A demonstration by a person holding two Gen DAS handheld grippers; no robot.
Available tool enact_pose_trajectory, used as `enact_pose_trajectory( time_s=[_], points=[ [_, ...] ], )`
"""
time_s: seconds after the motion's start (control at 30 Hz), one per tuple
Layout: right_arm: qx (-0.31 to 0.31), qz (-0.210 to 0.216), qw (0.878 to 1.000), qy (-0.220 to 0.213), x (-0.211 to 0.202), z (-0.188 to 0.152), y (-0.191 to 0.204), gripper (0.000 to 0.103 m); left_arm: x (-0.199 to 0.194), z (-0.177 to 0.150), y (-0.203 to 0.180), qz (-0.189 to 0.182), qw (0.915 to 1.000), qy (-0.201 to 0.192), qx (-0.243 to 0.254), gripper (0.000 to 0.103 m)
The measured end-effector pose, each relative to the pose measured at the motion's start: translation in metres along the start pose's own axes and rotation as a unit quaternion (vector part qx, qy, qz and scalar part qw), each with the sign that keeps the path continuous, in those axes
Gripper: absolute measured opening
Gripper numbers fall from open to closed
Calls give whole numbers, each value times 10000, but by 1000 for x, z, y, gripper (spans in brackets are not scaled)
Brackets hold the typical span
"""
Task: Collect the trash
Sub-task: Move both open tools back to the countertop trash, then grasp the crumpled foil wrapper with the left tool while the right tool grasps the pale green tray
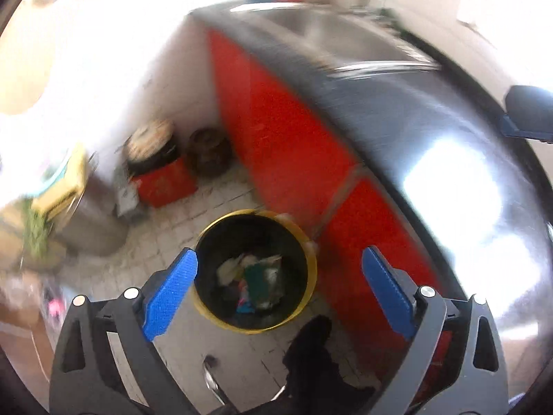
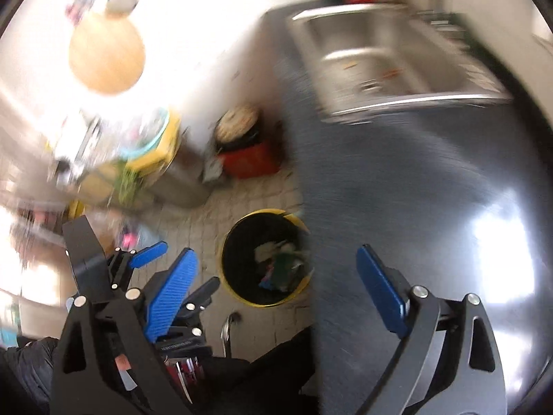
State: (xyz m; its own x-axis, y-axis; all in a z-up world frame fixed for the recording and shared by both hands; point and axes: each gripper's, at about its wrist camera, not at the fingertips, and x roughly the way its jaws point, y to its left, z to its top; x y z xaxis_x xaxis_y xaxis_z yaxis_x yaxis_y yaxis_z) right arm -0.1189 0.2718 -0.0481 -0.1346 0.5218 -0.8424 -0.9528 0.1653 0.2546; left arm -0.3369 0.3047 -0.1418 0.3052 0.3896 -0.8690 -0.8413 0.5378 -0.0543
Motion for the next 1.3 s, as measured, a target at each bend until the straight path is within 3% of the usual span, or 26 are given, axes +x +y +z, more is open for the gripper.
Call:
enact_pose_trajectory(
  time_s=[0.13, 0.27, 0.4, 0.53, 0.7, 0.8, 1.07, 1.3],
  points=[
    [745, -717, 9933, -525, -79, -42, -67, 91, -15, 22, -81, -616, 9941, -136, 886, 93],
    [1586, -1494, 9711, -976, -153, -101, -130, 91, -32, 33, -186, -1409, 9708, -199, 1930, 93],
    [2492, -2110, 9356, -1339, -215, -172, -178, 91, -54, 24, -294, -2159, 9327, -183, 2884, 93],
    [3397, -2613, 8903, -1535, -261, -257, -215, 91, -78, -2, -380, -2638, 8858, -306, 3806, 93],
    [4163, -2845, 8476, -1655, -292, -332, -240, 91, -99, -40, -444, -3004, 8306, -408, 4672, 93],
    [4425, -2917, 8312, -1678, -299, -357, -250, 91, -99, -52, -465, -3074, 8053, -450, 5050, 93],
    [5040, -2856, 8003, -1548, -293, -389, -290, 91, -76, -38, -508, -3071, 7771, -562, 5465, 93],
    [5604, -2559, 7769, -1300, -270, -396, -350, 91, -44, -33, -558, -3115, 7416, -609, 5910, 93]
  ],
)
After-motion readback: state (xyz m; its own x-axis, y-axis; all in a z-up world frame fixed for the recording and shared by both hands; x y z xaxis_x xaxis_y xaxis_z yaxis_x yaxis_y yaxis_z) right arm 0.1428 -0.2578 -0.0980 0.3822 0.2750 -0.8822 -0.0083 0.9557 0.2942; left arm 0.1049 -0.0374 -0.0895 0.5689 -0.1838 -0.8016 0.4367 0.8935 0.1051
